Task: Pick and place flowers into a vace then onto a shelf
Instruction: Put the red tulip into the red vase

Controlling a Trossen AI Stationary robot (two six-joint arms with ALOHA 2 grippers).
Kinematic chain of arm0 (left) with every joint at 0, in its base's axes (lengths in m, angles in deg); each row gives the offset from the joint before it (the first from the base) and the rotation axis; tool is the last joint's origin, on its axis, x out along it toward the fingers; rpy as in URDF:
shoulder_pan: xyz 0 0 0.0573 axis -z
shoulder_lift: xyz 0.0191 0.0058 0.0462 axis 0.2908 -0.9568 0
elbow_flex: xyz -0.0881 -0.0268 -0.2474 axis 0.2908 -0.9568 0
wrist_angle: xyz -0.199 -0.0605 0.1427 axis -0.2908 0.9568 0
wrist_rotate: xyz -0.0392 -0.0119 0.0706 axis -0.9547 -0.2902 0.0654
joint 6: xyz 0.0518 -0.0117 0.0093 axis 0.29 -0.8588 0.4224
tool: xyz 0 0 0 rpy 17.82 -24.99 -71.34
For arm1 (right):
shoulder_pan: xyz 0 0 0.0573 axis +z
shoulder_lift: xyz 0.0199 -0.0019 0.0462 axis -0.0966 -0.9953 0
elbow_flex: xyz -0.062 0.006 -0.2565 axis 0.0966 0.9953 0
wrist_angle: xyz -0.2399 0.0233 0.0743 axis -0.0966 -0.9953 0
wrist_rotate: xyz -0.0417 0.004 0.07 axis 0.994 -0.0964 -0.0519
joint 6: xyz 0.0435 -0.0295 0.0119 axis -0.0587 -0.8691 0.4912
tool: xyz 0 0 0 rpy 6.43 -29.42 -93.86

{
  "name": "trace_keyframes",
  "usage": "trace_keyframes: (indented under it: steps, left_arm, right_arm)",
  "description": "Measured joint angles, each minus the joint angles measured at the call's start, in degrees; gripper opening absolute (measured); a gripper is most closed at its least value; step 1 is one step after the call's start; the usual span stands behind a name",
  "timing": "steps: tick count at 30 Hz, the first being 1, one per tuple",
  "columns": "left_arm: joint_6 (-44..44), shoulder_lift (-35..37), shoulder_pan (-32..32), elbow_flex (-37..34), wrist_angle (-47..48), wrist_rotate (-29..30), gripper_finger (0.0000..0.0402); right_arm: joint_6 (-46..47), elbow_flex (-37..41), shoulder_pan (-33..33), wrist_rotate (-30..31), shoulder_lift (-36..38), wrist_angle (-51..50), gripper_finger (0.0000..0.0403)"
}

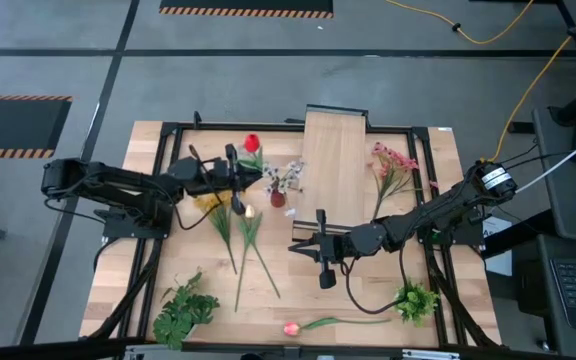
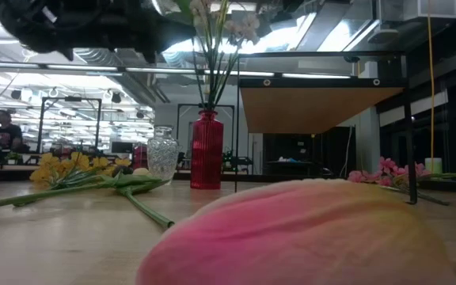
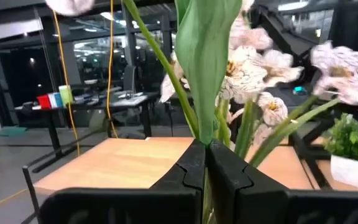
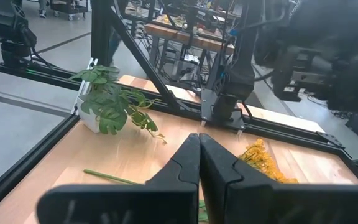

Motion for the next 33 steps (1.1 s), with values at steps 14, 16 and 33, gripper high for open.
trace_keyframes:
  steps: [14,16,33]
  left_arm:
    - [1.3,0.0,0.0,0.9,5.8,0.9,0.0003]
    - [1.6,0.0,0.0,0.9,5.9,0.9,0.0003]
    - [3.0,0.0,0.0,0.9,5.9,1.0,0.0083]
  right_arm:
    - [0.0,0.0,0.0,0.0,0.0,-1.1,0.0006]
    - [0.0,0.0,0.0,0.0,0.0,-1.1,0.0006]
    - [0.2,0.0,0.0,0.0,0.0,-1.1,0.0006]
